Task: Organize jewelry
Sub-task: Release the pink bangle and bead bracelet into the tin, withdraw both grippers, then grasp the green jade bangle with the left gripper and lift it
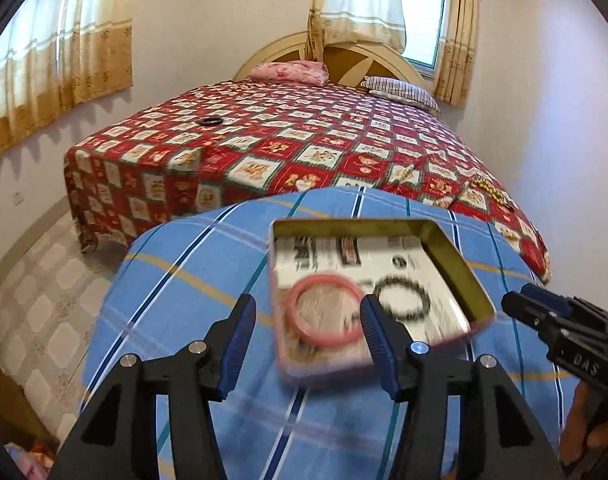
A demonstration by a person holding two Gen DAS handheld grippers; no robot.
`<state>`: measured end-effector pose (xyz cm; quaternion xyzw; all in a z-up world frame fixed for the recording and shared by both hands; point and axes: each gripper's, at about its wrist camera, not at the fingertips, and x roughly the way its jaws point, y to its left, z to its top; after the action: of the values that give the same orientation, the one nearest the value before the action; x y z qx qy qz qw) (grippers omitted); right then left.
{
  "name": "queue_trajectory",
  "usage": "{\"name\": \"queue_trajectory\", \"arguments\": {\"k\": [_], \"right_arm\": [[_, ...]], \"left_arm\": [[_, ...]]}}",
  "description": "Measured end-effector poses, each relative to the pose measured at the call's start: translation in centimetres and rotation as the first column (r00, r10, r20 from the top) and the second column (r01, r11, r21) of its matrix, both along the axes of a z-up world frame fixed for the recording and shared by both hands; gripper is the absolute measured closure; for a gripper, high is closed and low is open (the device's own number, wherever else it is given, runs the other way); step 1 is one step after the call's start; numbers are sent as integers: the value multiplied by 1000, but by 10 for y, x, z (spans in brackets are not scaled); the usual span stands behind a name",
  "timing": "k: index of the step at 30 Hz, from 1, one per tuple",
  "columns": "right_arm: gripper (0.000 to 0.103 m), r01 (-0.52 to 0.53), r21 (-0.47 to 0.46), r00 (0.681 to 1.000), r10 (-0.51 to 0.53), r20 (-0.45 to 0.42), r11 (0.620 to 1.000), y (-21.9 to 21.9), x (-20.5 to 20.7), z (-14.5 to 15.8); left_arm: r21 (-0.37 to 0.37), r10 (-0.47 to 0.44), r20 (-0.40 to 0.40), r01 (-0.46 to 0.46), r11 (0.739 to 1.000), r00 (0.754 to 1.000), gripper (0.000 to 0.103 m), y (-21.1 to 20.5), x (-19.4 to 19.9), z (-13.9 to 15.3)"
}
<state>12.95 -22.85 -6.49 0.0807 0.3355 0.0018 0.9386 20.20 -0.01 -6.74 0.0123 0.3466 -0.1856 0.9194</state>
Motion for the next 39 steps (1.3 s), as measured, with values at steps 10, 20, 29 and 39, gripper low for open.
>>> {"name": "queue_trajectory", "arguments": {"k": [10, 20, 29, 39], "right_arm": [[51, -61, 23, 996, 62, -62, 998, 8, -60, -19], [51, -103, 26, 991, 105, -84, 994, 26, -89, -28], [57, -200, 51, 969, 205, -137, 978, 55, -110, -43], [72, -266, 42, 941, 269, -205, 963, 84, -103, -68]], "left_arm": [[-18, 80, -91, -82, 997, 993, 48, 63, -73, -23], [-38, 87, -216, -98, 995, 973, 48, 69, -82, -62], [35, 97, -230, -91, 995, 968, 56, 51, -77, -73], [45, 61, -215, -52, 998, 975, 91, 43, -80, -76]]}}
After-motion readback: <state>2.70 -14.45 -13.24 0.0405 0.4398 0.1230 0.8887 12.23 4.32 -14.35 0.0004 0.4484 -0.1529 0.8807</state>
